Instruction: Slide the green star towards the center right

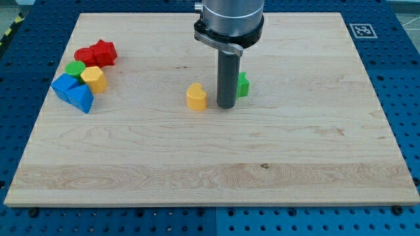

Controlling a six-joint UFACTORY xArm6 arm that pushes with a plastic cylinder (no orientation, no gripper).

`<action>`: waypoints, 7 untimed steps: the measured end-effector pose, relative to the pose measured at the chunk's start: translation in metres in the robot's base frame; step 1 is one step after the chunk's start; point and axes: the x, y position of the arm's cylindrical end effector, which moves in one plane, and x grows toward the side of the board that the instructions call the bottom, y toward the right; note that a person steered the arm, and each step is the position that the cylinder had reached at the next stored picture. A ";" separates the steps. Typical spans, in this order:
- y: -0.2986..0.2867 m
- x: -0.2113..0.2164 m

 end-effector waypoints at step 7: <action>0.019 -0.038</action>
